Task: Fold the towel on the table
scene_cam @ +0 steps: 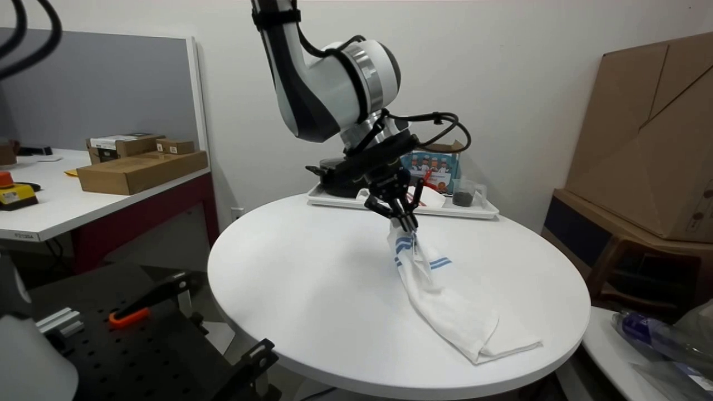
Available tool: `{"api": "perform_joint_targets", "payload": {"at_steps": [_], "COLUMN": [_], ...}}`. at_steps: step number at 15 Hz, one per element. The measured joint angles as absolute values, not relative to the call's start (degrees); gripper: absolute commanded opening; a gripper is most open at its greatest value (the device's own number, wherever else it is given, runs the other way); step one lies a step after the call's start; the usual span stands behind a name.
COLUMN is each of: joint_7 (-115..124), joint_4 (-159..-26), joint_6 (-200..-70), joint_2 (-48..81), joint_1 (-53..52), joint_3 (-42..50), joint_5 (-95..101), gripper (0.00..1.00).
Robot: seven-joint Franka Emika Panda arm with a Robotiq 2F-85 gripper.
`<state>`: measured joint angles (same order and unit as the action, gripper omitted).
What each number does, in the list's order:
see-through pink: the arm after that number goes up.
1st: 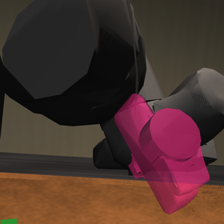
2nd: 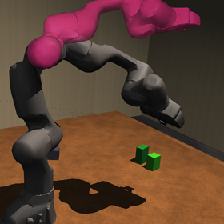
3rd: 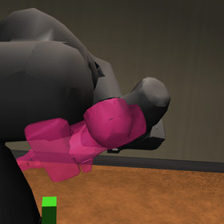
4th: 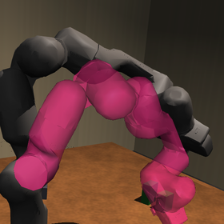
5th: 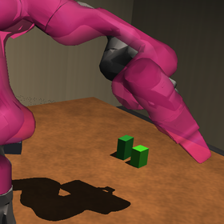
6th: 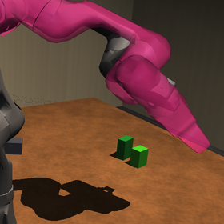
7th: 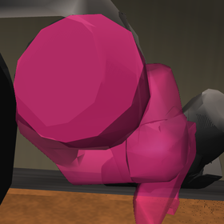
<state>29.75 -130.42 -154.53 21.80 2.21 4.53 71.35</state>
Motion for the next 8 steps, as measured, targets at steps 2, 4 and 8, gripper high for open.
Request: {"api": "perform_joint_targets", "payload": {"at_steps": [2,4,8], "joint_7": [27.98,27.03,26.79], "joint_4": [-128.34,-126.14,-122.0], "joint_6": [-153.97,-152.83,-150.42], "joint_2": [22.2,23.38,27.23], "joint_1": [3.72,4.66,4.47], "joint_3": [4.71,4.74,4.74], "joint_5": [69.52,67.87,65.07], "gripper": [0.01,0.01,0.01]}}
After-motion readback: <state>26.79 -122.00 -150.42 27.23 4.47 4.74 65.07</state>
